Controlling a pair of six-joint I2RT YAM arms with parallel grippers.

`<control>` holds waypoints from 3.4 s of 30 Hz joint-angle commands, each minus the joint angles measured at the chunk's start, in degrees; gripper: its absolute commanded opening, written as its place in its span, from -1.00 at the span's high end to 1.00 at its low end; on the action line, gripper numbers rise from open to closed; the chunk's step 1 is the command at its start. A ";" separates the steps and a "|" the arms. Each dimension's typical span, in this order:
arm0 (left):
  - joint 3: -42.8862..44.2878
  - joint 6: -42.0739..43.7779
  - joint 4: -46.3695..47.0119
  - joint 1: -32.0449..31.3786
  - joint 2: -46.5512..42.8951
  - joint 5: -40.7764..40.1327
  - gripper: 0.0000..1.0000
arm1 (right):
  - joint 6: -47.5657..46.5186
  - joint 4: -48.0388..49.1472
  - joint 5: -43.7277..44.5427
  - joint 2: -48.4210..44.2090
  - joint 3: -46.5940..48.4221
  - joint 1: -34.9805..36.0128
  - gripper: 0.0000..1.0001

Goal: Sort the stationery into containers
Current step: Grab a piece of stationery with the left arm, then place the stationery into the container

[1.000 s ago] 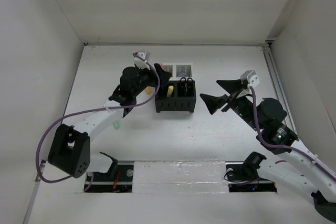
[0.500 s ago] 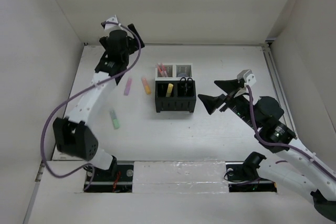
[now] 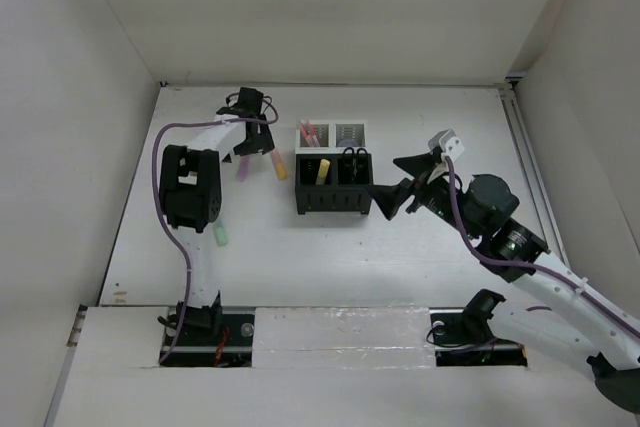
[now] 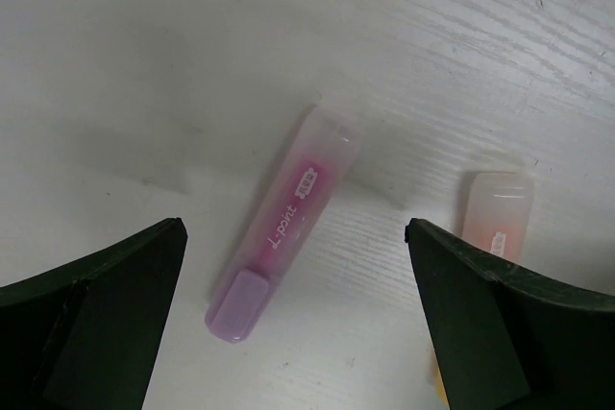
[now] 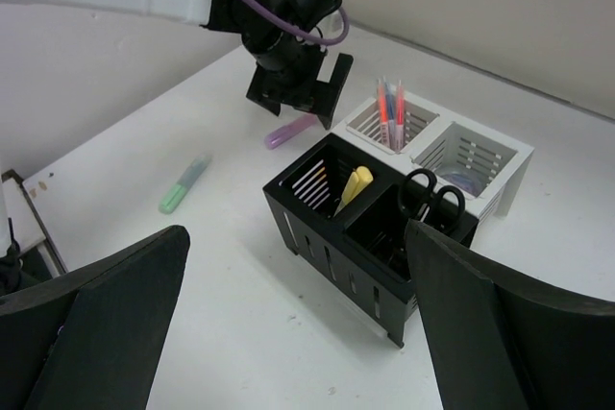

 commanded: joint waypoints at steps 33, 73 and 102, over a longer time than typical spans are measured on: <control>3.75 -1.73 -8.08 3.95 5.45 -3.92 1.00 | -2.26 2.73 -2.37 -1.75 1.35 -0.44 -1.00; -41.07 5.04 59.06 -20.22 -51.34 18.92 1.00 | 0.12 8.53 2.37 -3.96 -3.22 -0.97 -1.00; -57.33 -1.64 86.57 -20.22 -45.45 14.18 1.00 | 0.82 13.19 0.00 -5.01 -5.94 -0.97 -1.00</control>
